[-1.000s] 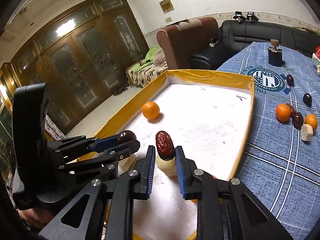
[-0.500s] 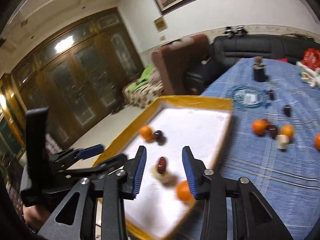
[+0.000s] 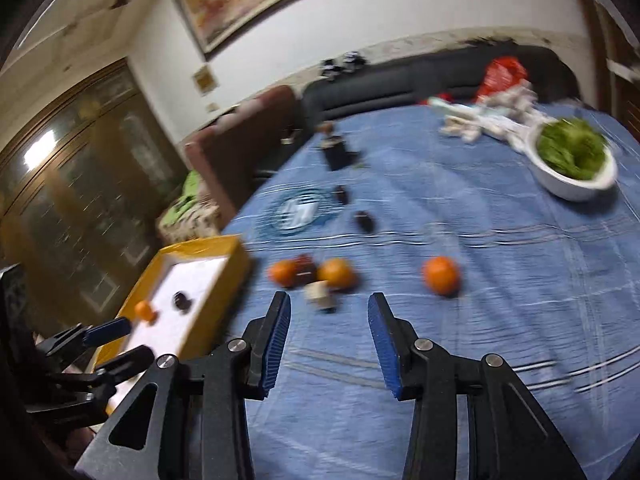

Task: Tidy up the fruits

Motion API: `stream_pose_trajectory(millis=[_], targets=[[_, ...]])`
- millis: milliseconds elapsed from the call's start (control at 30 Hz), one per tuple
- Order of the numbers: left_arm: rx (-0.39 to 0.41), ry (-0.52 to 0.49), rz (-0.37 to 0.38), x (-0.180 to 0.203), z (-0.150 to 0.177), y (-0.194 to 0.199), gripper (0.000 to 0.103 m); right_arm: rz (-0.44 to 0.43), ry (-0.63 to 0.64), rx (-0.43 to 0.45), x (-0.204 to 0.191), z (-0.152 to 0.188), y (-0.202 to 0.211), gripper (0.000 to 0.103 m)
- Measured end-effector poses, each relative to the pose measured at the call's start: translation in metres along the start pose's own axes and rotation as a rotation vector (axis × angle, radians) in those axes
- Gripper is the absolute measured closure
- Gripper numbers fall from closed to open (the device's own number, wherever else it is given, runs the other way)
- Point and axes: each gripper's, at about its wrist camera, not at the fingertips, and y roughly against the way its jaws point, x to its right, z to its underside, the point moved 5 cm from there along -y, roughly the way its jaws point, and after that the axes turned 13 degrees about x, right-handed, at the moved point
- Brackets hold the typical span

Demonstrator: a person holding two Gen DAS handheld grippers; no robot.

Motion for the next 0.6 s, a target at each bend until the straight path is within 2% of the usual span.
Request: stream_pose_trajectory(millis=[100,233,433,600], targets=[[-0.059,-0.019,0.028,0.014,0.001,-0.028,0.031,0.047,-0.031,-0.02,0.031,-0.004,-0.009,0.06],[-0.122,-0.028,0.034,0.022,0.007,-0.052,0.031,0.058,-0.067,-0.065,0.052,-0.004,-0.032,0.062],[-0.169,0.013,0.055,0.032,0.0,-0.082,0.031,0.183,-0.004,-0.112,0.065,0.0,-0.071,0.063],[-0.196,0.031,0.04,0.047,-0.005,-0.107,0.031,0.244,0.071,-0.092,0.07,0.003,-0.081,0.063]])
